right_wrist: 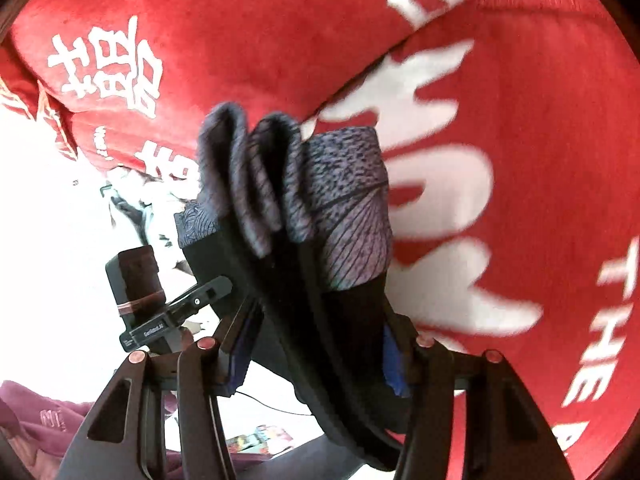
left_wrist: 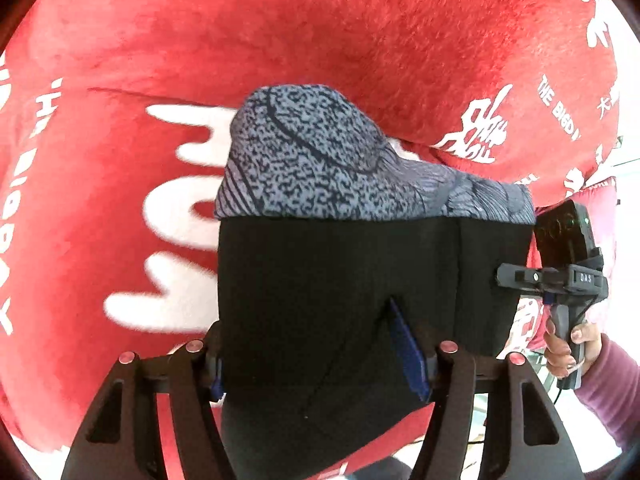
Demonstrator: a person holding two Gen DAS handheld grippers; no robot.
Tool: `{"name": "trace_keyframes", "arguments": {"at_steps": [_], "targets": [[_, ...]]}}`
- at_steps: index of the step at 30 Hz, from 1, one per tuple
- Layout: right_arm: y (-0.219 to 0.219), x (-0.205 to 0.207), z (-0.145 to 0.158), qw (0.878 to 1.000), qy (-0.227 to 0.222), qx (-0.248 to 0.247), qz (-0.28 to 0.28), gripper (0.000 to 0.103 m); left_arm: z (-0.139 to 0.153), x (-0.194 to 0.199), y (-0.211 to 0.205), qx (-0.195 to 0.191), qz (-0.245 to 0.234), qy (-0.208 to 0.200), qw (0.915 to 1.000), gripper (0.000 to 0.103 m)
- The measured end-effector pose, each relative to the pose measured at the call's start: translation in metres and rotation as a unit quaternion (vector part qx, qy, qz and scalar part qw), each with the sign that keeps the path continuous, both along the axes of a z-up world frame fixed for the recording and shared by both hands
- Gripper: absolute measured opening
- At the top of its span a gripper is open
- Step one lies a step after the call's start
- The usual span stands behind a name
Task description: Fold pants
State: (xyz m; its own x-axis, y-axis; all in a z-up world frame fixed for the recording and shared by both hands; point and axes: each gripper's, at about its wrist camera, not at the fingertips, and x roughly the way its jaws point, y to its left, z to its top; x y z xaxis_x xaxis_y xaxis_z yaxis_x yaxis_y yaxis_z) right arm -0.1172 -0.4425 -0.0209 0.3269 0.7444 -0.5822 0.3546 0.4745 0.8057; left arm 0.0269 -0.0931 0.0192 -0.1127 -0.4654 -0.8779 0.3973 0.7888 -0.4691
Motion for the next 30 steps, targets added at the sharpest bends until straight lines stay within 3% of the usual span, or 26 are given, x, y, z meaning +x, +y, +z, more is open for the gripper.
{"name": "trace_keyframes", "arguments": {"at_steps": [4, 7, 8, 9, 12, 14, 20, 30], "targets": [[0.04, -0.015, -0.006, 1.0, 0.009, 0.012, 0.002, 0.057, -0.002, -0.016, 0.022, 0.05, -0.007, -0.013, 0.9986, 0.067], [0.065, -0.016, -0.022, 1.0, 0.026, -0.002, 0.006, 0.057, -0.021, -0.025, 0.034, 0.102, 0.0, -0.037, 0.9941, 0.068], [0.069, -0.016, -0.027, 0.999, 0.034, -0.026, 0.005, 0.059, -0.026, -0.026, 0.037, 0.122, 0.004, -0.054, 0.991, 0.075], [0.07, -0.015, -0.03, 0.998, 0.038, -0.05, 0.001, 0.059, -0.032, -0.024, 0.04, 0.134, 0.012, -0.067, 0.9887, 0.09], [0.069, -0.007, -0.037, 0.994, 0.052, -0.099, -0.008, 0.07, -0.042, -0.017, 0.054, 0.126, 0.035, -0.079, 0.9883, 0.103], [0.076, 0.001, -0.035, 0.988, 0.053, -0.147, 0.016, 0.083, -0.048, -0.014, 0.058, 0.12, 0.048, -0.073, 0.9889, 0.103], [0.094, 0.013, -0.022, 0.976, 0.064, -0.203, 0.033, 0.085, -0.046, -0.016, 0.05, 0.129, 0.046, -0.072, 0.9879, 0.103], [0.079, -0.02, -0.005, 0.964, 0.104, -0.245, 0.007, 0.09, -0.028, -0.029, 0.046, 0.179, 0.024, -0.081, 0.9803, 0.103]]}}
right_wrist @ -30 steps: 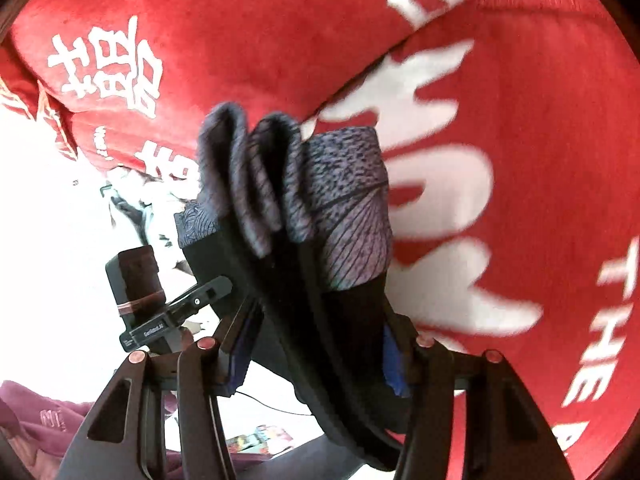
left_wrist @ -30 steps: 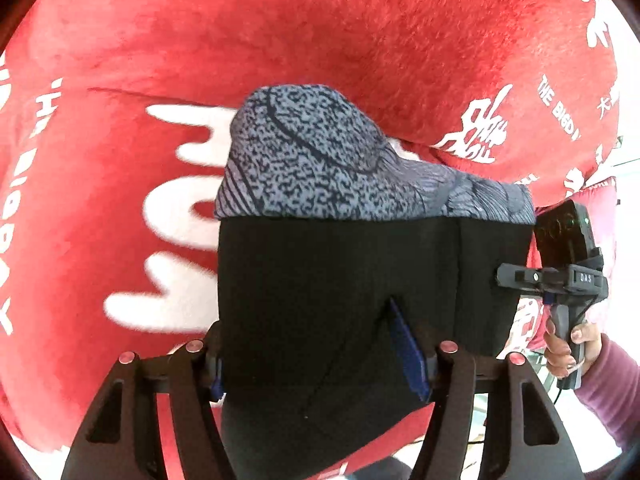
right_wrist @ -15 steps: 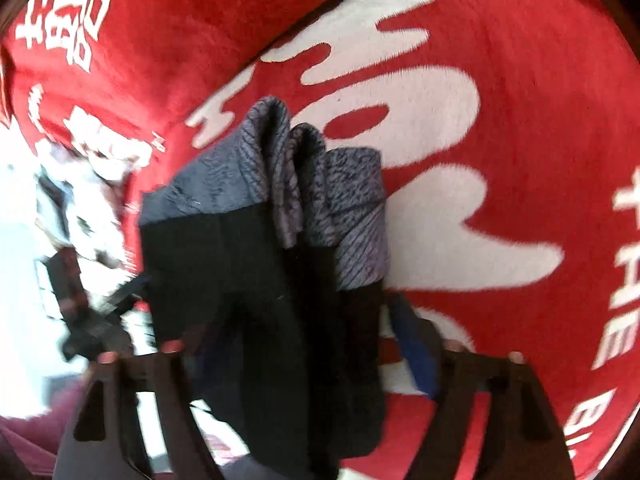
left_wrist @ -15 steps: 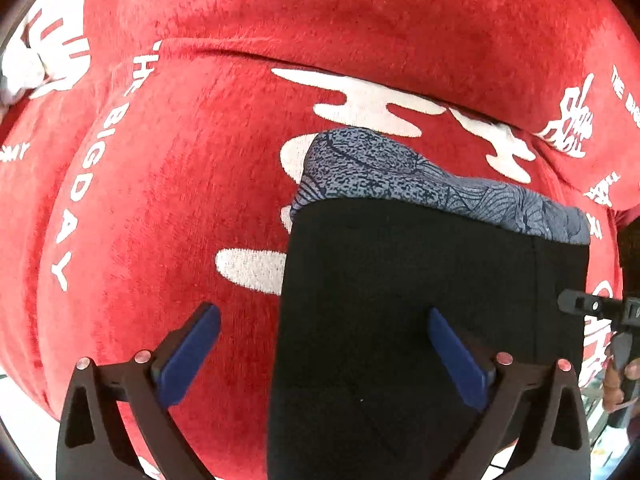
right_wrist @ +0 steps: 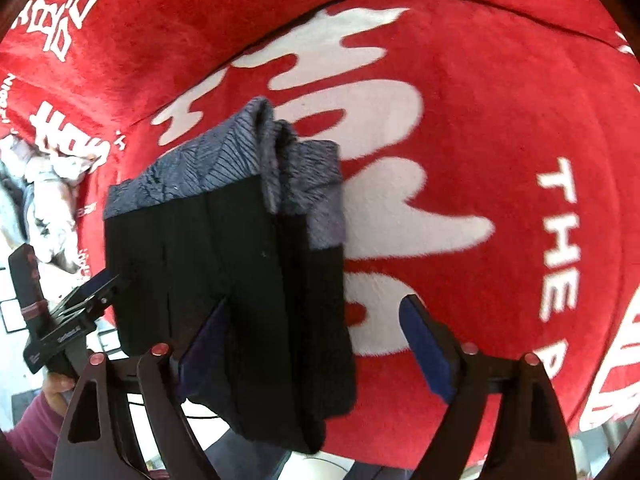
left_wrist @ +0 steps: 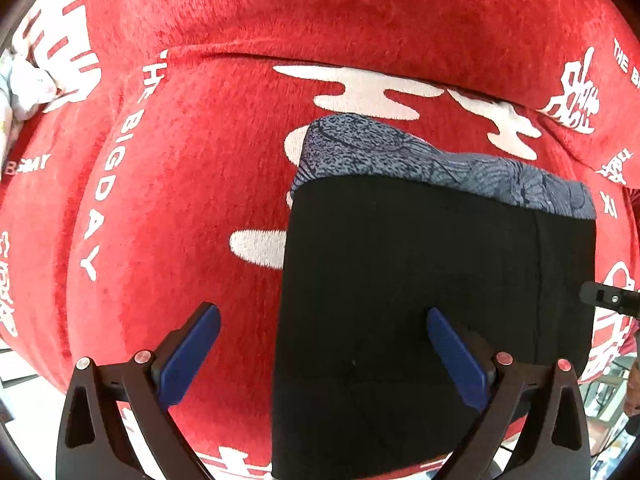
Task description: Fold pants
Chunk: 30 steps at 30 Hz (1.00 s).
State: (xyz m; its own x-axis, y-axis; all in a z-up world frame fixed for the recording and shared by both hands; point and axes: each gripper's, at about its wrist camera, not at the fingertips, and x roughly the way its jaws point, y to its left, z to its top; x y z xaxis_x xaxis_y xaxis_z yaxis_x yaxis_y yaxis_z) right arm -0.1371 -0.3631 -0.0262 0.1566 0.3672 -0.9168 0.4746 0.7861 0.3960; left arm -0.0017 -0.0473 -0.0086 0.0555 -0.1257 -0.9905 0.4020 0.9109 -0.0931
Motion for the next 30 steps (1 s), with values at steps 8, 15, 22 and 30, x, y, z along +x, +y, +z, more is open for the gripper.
{"name": "trace_keyframes", "arguments": {"at_steps": [8, 15, 22, 30], "targets": [[0.004, -0.03, 0.038, 0.999, 0.0, -0.029, -0.027, 0.103, 0.031, -0.029, -0.007, 0.026, -0.017, 0.005, 0.9995, 0.103], [0.028, -0.034, 0.079, 0.993, 0.005, -0.118, -0.007, 0.103, 0.069, -0.048, -0.021, 0.048, -0.042, -0.019, 0.9978, 0.103], [0.049, -0.032, 0.115, 0.99, 0.018, -0.136, -0.013, 0.103, 0.103, -0.055, -0.024, 0.049, -0.044, -0.03, 0.9974, 0.103], [0.064, -0.028, 0.146, 0.989, 0.019, -0.145, 0.001, 0.103, 0.134, -0.059, -0.023, 0.056, -0.048, -0.038, 0.9966, 0.103]]}}
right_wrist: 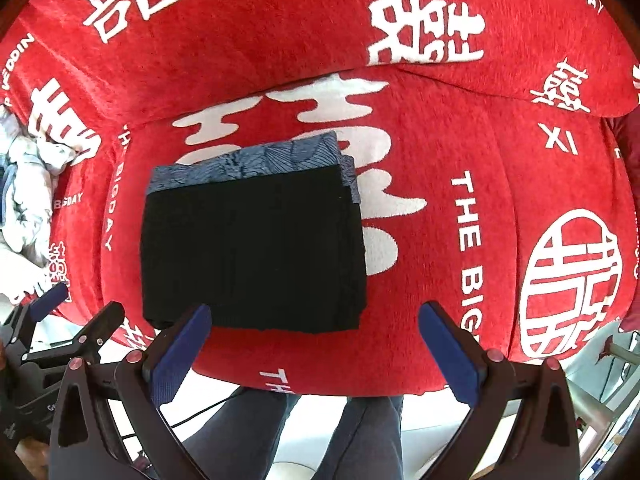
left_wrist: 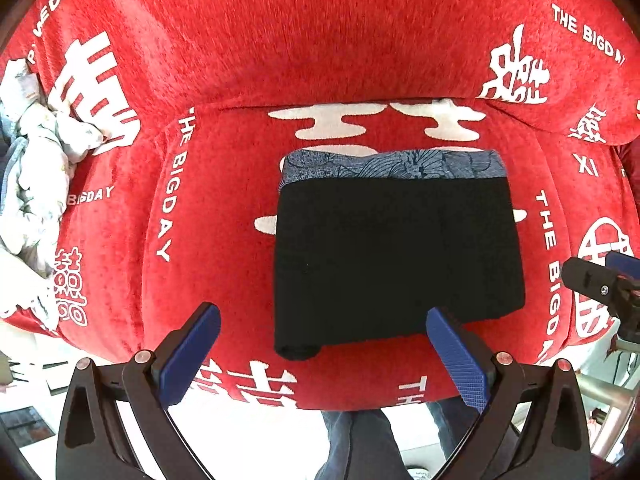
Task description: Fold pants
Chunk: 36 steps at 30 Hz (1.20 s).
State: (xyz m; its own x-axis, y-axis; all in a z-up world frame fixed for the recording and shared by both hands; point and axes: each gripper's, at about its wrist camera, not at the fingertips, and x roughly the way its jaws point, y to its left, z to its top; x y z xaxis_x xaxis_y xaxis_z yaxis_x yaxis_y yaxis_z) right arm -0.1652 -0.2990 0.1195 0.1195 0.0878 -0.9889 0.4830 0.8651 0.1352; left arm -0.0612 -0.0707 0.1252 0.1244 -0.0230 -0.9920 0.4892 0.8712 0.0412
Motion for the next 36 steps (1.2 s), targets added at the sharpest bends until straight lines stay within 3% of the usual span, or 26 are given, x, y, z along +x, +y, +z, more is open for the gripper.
{"name": "trace_keyframes", "arguments": {"at_steps": [9, 21, 36], "targets": [[0.006, 0.005, 0.007, 1.0, 0.016, 0.014, 0.001, 0.103, 0.008, 0.004, -0.004, 0.012, -0.005, -0.005, 0.9999, 0.103], [0.018, 0.013, 0.011, 0.999, 0.031, -0.021, 0.028, 0.103, 0.004, 0.008, 0.001, 0.014, 0.021, 0.02, 0.9995, 0.103], [0.023, 0.014, 0.014, 0.999, 0.029, -0.022, 0.037, 0.103, 0.007, 0.005, 0.001, 0.009, 0.014, 0.021, 0.9996, 0.103]]}}
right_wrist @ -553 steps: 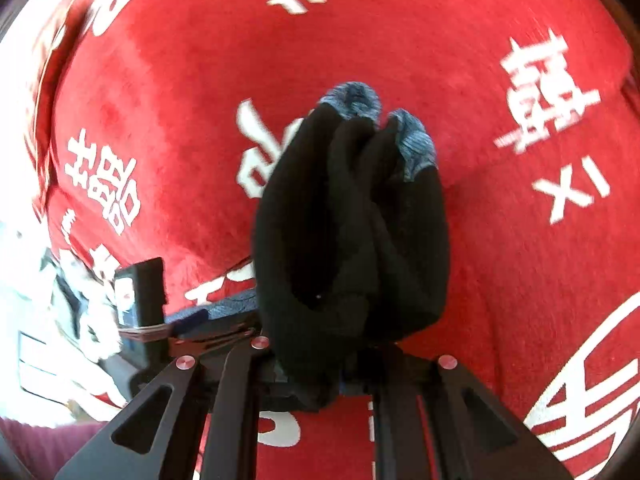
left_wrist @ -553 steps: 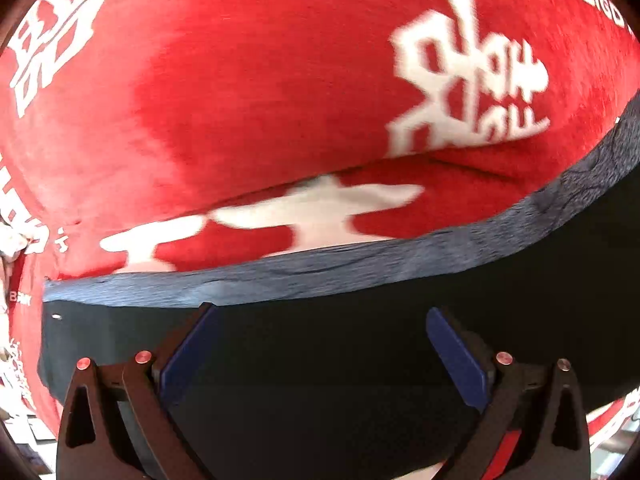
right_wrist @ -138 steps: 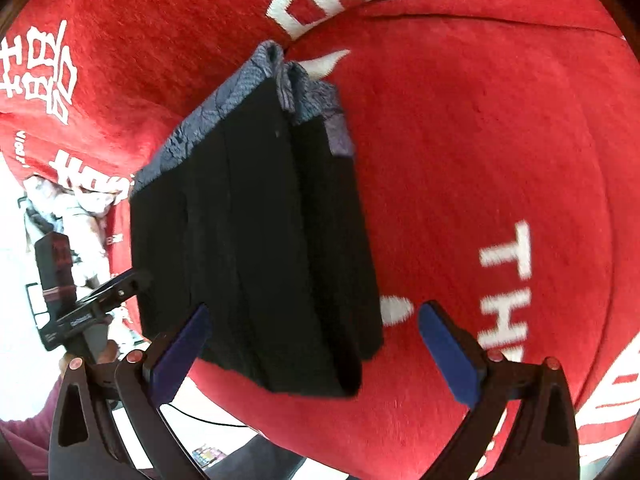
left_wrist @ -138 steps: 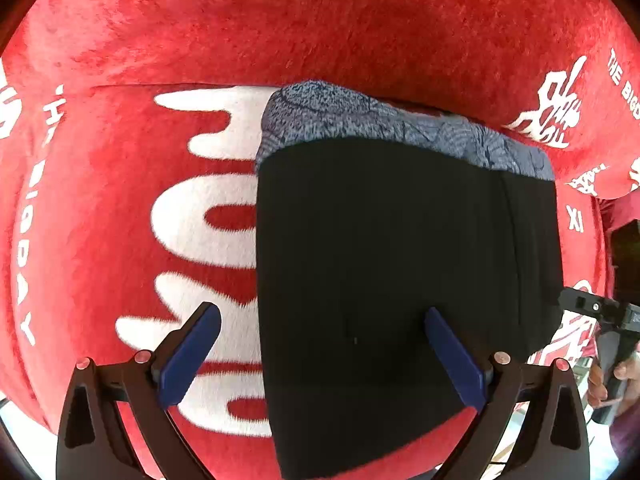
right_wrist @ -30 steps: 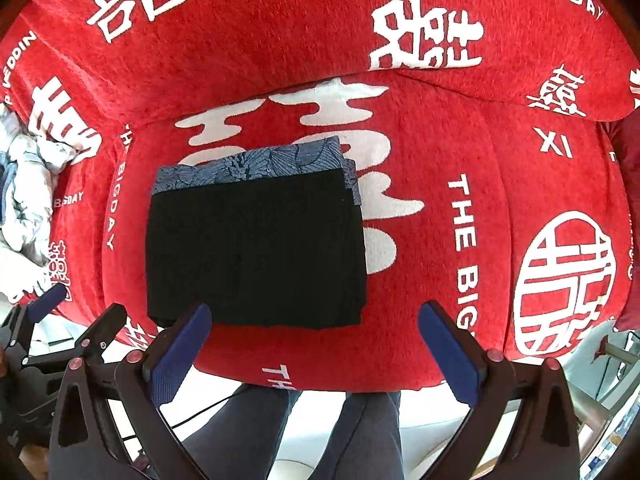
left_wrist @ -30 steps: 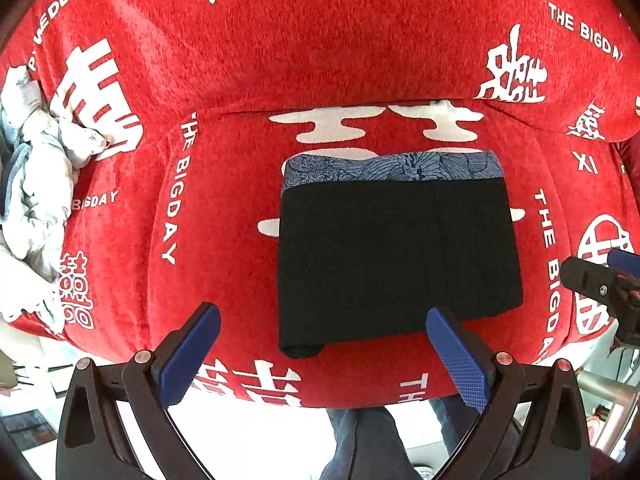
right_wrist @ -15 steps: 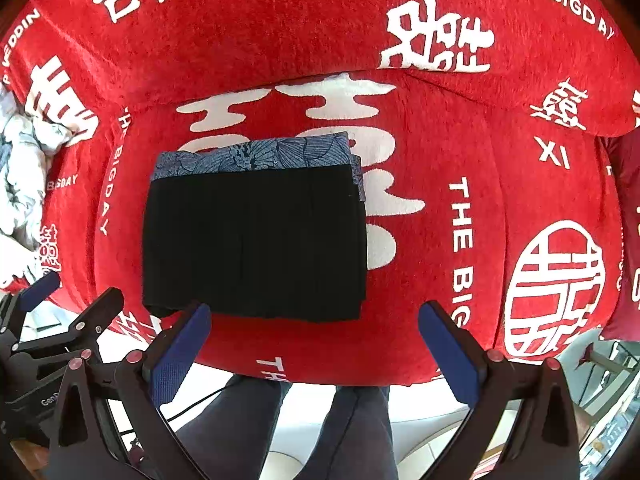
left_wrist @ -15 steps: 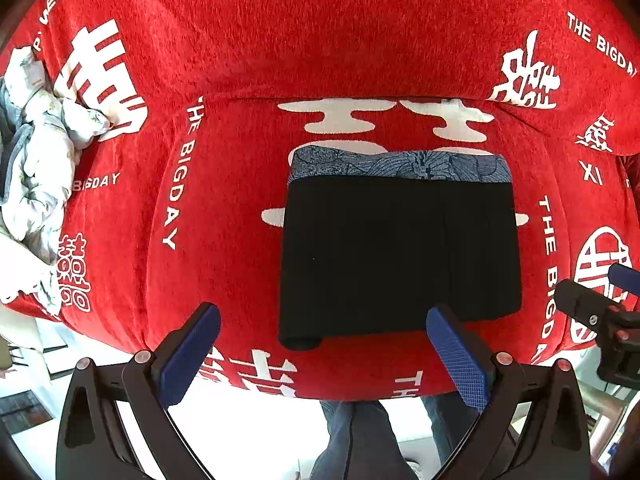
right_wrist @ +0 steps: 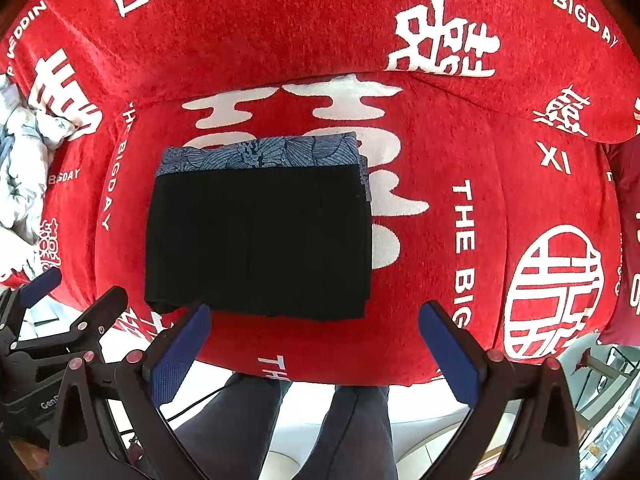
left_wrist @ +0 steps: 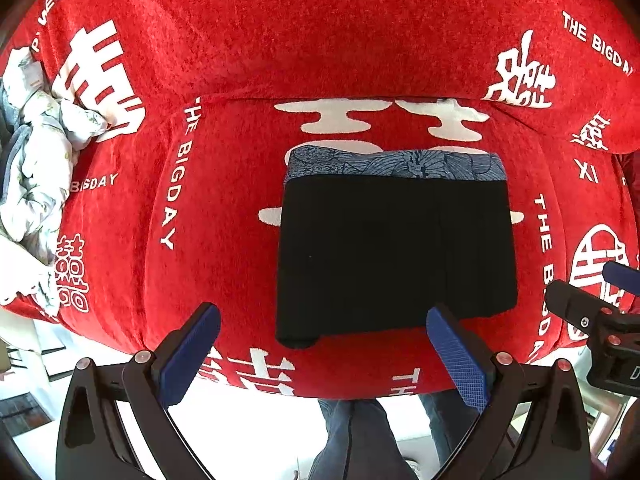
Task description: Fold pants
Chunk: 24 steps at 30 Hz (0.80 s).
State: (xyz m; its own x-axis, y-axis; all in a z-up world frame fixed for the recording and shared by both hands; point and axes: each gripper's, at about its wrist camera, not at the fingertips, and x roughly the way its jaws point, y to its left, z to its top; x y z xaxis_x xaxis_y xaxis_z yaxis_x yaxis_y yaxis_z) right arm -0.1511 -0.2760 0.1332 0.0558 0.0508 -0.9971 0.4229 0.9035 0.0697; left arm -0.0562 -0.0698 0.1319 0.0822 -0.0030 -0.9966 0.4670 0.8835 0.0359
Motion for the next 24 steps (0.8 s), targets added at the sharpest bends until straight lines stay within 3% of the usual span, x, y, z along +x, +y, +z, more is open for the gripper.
{"name": "trace_keyframes", "arguments": {"at_steps": [24], "targets": [[0.0023, -0.0043, -0.0006, 1.0, 0.001, 0.001, -0.005, 0.103, -0.0012, -0.0025, -0.0019, 0.001, -0.008, 0.005, 1.0, 0.103]]}}
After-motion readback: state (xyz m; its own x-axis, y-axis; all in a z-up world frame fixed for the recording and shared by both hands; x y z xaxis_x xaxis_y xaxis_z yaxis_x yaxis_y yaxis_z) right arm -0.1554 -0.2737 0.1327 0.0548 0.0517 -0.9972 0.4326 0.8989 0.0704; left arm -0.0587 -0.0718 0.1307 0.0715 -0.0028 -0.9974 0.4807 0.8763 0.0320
